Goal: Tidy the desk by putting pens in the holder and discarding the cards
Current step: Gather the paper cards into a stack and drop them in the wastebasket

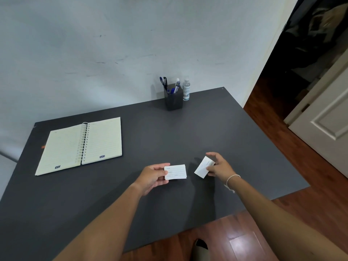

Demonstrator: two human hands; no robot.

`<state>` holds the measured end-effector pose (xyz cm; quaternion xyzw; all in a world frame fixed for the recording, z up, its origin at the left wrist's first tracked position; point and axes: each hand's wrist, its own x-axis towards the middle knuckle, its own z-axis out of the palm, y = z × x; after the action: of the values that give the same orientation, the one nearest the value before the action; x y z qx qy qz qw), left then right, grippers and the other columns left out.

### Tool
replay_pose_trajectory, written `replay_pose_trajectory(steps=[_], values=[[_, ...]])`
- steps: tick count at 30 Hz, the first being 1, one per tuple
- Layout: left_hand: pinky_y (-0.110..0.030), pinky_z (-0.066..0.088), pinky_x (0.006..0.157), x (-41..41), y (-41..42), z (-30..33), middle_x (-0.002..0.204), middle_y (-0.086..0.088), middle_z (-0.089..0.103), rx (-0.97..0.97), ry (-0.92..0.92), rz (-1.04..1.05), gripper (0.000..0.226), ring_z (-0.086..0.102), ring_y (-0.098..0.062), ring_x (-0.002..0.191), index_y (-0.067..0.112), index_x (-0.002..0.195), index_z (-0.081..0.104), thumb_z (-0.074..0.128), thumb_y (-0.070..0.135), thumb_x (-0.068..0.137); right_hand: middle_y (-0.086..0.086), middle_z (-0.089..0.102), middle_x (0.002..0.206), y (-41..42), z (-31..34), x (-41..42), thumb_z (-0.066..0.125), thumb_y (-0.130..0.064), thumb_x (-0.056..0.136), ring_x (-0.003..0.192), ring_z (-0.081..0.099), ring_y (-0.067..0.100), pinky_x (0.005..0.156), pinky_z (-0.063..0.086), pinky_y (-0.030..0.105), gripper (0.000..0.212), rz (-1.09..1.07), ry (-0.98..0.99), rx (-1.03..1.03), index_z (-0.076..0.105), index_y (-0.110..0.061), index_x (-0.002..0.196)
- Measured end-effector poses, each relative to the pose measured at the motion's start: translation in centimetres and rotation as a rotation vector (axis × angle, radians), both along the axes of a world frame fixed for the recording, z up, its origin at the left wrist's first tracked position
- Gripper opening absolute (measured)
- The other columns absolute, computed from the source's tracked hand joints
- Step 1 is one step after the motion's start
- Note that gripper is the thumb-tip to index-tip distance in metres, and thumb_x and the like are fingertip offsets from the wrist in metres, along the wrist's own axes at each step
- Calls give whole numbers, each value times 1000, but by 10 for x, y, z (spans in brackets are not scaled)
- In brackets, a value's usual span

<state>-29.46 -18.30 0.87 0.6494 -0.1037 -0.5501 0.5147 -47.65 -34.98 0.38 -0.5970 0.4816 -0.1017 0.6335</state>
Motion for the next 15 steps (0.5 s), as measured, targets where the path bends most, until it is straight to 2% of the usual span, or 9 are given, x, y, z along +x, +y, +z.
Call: replay_pose_trajectory(steps=[2,4,6,8,11,13,15], values=[[-23,59,69,2,1,1,97,-6,67,-8,-1,-2,30,64,-17,82,12,114,62,52,-3,90,7,57,81,0,3,3,49,13,82,73,59,15,51,55,18,40,-31,-19,46,46,-19,106],[-23,59,69,3,1,2,98,-6,67,-15,-2,0,30,64,-17,82,13,114,62,52,-3,90,9,57,83,1,4,7,50,13,82,72,59,16,46,54,18,33,-50,-35,57,47,-18,91],[-23,59,69,5,2,4,98,-7,67,-18,-6,5,30,63,-17,82,13,114,62,52,-3,90,9,56,87,2,8,10,52,12,83,71,58,15,45,51,18,29,-45,-26,29,50,-17,86],[-23,59,69,7,2,5,97,-7,67,-22,-9,9,30,63,-17,82,12,114,62,52,-3,90,9,58,92,2,11,12,54,9,83,74,57,16,54,48,21,25,-15,-27,-4,57,-13,94],[-22,59,69,9,4,7,93,-5,67,-28,-16,12,30,63,-16,79,11,115,61,52,-3,90,3,61,97,3,19,17,57,3,85,85,56,15,70,45,20,31,57,-69,-25,65,-14,108],[-22,58,69,10,5,9,92,-5,66,-31,-17,13,31,62,-15,78,10,116,61,52,-4,90,0,61,92,4,26,23,58,-1,85,83,56,11,73,44,17,31,114,-76,-42,65,-16,112],[-22,58,69,11,6,10,93,-6,66,-34,-12,9,31,62,-15,78,10,116,61,52,-4,90,-2,60,81,7,33,31,60,-3,85,75,55,9,66,44,12,25,180,-62,-64,66,-15,106]])
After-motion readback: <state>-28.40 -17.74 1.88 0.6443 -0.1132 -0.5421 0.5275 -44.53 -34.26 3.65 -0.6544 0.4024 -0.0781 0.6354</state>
